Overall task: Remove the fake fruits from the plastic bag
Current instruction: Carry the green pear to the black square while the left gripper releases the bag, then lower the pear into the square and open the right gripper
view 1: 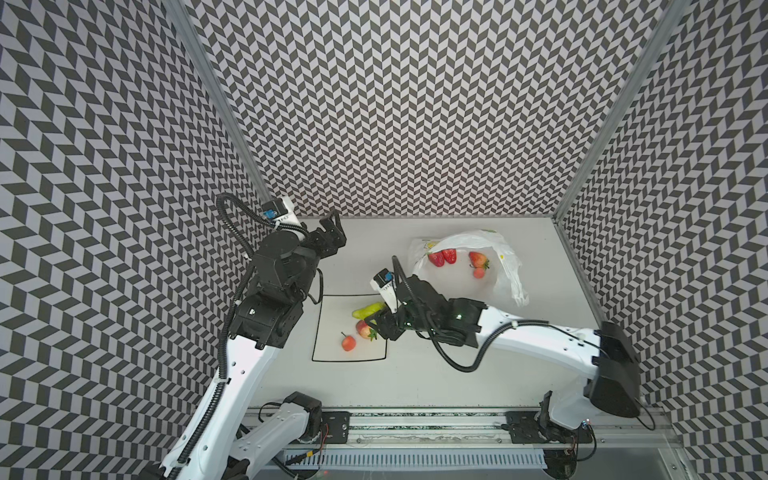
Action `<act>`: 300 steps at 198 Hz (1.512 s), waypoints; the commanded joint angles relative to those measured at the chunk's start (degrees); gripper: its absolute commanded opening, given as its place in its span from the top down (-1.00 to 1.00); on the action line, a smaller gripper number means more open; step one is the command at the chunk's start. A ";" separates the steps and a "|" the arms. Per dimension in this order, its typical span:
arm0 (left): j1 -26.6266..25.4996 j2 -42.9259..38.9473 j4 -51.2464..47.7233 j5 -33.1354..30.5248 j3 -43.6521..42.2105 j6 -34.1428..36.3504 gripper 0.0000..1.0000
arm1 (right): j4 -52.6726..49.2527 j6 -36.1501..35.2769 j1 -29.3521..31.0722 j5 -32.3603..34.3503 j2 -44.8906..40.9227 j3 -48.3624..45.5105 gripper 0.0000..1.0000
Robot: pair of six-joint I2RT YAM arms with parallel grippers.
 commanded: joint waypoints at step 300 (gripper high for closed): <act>0.88 -5.23 -1.45 6.90 -9.77 -1.66 -0.80 | -6.02 -3.02 -3.56 3.79 1.47 17.26 -0.50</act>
